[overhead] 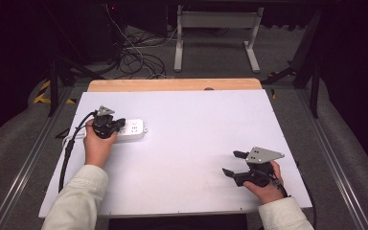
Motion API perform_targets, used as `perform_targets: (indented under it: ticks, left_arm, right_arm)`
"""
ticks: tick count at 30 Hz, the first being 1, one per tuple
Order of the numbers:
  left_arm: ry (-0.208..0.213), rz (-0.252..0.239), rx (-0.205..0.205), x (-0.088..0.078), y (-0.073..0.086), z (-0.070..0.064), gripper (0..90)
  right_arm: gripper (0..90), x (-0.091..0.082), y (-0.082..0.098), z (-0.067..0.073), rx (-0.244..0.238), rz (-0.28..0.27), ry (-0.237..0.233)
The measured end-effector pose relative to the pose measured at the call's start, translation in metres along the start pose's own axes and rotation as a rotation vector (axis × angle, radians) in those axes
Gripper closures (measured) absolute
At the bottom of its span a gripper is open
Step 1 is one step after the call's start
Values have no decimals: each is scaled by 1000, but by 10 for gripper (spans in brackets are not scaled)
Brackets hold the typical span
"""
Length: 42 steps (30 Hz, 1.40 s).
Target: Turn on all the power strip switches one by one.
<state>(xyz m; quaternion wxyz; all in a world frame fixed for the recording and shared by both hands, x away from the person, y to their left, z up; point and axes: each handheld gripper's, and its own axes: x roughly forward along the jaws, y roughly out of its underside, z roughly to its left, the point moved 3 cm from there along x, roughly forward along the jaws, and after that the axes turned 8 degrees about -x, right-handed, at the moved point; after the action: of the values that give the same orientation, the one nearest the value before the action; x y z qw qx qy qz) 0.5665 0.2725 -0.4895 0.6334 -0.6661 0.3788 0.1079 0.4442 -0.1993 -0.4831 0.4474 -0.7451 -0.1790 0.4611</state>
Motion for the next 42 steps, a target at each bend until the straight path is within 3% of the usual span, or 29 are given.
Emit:
perform_targets:
  ticks: [6,9,11,12,14,18,22,28,33,42]
  left_arm:
    - [-27,13,-4,0,-1,-1,900]
    - [-8,9,-18,0,-1,0,900]
    - [-31,2,-12,-4,-4,-1,899]
    - [-44,-10,-9,-6,-6,-3,899]
    - [-29,-57,-4,-13,-13,-7,898]
    - [3,-95,9,-21,-23,-15,898]
    - [-4,-74,21,-19,-21,-15,898]
    - [10,-79,20,-16,-21,-19,898]
    - [21,-59,45,-7,-17,-27,898]
    - [31,-30,48,9,-11,-35,898]
  right_arm:
    - [250,-1,0,0,-1,-3,1]
    - [250,-2,-1,1,-3,-5,0]
    - [250,-2,-1,1,-3,-6,0]
    - [250,-2,-1,1,-3,-7,1]
    - [250,-1,-1,0,-1,-7,0]
    - [250,0,-1,0,1,-4,1]
    - [250,-1,-1,0,1,-7,0]
    - [250,-1,-1,0,3,-8,0]
    - [250,-1,-1,0,2,-5,-1]
    - [250,-1,-1,0,3,-6,-3]
